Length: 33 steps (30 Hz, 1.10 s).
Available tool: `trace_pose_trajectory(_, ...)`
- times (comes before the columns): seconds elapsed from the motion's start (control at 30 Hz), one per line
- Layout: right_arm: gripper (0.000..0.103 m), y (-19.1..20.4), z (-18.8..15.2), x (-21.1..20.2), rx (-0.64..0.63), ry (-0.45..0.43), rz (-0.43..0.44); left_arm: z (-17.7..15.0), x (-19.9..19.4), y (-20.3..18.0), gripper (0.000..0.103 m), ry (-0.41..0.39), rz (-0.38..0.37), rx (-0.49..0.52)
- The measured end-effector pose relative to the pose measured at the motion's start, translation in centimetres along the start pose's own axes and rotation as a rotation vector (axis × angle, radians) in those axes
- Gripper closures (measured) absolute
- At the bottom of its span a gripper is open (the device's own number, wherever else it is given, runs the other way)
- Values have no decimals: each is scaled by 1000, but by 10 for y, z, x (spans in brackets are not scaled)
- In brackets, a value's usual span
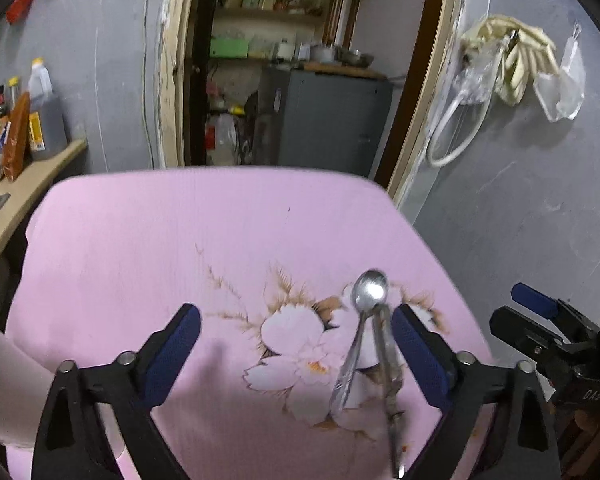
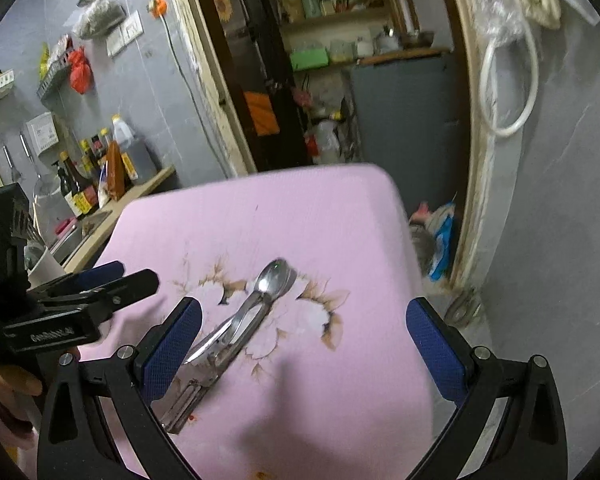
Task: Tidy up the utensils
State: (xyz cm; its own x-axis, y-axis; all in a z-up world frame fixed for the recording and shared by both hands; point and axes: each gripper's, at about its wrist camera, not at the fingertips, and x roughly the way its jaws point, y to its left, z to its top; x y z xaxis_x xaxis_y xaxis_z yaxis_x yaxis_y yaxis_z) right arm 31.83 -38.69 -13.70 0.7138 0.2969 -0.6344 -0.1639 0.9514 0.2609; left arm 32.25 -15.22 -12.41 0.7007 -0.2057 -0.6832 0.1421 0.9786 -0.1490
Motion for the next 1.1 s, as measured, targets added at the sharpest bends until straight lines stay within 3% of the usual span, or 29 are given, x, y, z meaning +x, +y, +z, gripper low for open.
trace_pose_trajectory(0.13,8,8,-3,21,-3,49,26,-5,14,6,22,49,-2,4)
trace_pose_trajectory(0.37,30,19,-9,61,13,151,75,-12,30,12,40,114,-20,12)
trace_pose_trajectory(0.73,49,26,-15,90,30,229,99,1,49,21,45,119,-49,-29)
trace_pose_trajectory(0.93,71,17,-11,87,58,244,127,15,65,14,52,120,-103,-30)
trace_pose_trajectory(1.0,89,13,-12,86,64,251,138,19,72,9,56,128,-138,-29)
trace_pose_trajectory(1.1,96,5,-18,86,90,275,148,22,80,1,59,139,-177,-13)
